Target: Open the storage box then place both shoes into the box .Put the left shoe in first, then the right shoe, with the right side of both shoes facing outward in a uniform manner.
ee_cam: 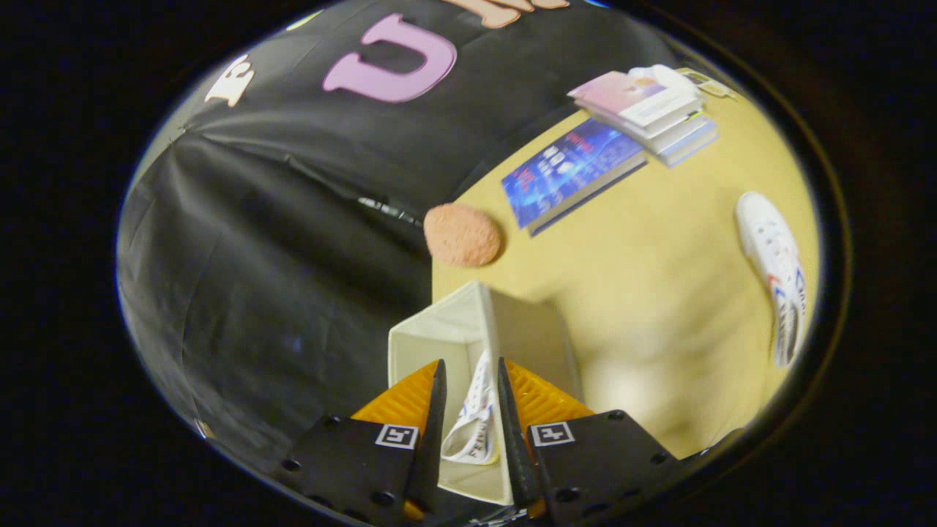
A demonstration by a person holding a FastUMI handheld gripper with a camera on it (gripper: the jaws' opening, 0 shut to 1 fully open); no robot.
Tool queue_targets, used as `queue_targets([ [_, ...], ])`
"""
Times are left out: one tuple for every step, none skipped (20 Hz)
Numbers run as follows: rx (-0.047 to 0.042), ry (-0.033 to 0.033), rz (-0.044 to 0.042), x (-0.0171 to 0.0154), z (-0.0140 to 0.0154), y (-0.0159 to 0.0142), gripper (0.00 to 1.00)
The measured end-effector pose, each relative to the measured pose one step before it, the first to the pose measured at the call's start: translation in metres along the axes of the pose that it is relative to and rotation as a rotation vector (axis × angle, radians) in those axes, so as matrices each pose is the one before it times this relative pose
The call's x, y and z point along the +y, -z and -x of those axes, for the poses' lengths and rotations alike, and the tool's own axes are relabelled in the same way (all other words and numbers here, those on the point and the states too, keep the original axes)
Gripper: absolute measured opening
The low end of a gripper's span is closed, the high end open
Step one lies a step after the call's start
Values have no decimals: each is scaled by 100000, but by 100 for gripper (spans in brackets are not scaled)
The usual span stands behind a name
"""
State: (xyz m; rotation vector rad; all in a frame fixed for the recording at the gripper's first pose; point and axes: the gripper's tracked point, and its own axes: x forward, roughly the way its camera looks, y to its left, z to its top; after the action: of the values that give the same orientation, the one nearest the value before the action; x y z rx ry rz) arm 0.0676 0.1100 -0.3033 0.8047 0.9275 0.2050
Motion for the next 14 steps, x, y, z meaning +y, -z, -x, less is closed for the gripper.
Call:
queue_targets([
  [-3504, 2997, -1236, -2299, 1185, -1755, 42],
  [-3362, 3203, -1561, -2358, 1046, -1763, 41],
  [-2588, 3075, -1165, -2447, 410, -1390, 41],
  [-1796, 3351, -683, -2473, 514, -1165, 41],
  [-1640, 3589, -484, -2304, 236, -798, 41],
  [-997, 3168, -213, -2234, 292, -742, 41],
  [-979, 2972, -62, -2080, 440, -483, 42],
  [-737, 2474, -99, -2044, 449, -358, 42],
  [-916, 1504, -291, -1722, 133, -275, 42],
  [-885, 805, -439, -1524, 89, -293, 42],
  [-378, 1312, -267, -1470, 292, 36, 42],
  [-38, 1543, -457, -1453, 98, 109, 42],
  [-289, 526, -820, -853, -12, 133, 42],
  [109, 822, -827, -903, 13, 160, 42],
])
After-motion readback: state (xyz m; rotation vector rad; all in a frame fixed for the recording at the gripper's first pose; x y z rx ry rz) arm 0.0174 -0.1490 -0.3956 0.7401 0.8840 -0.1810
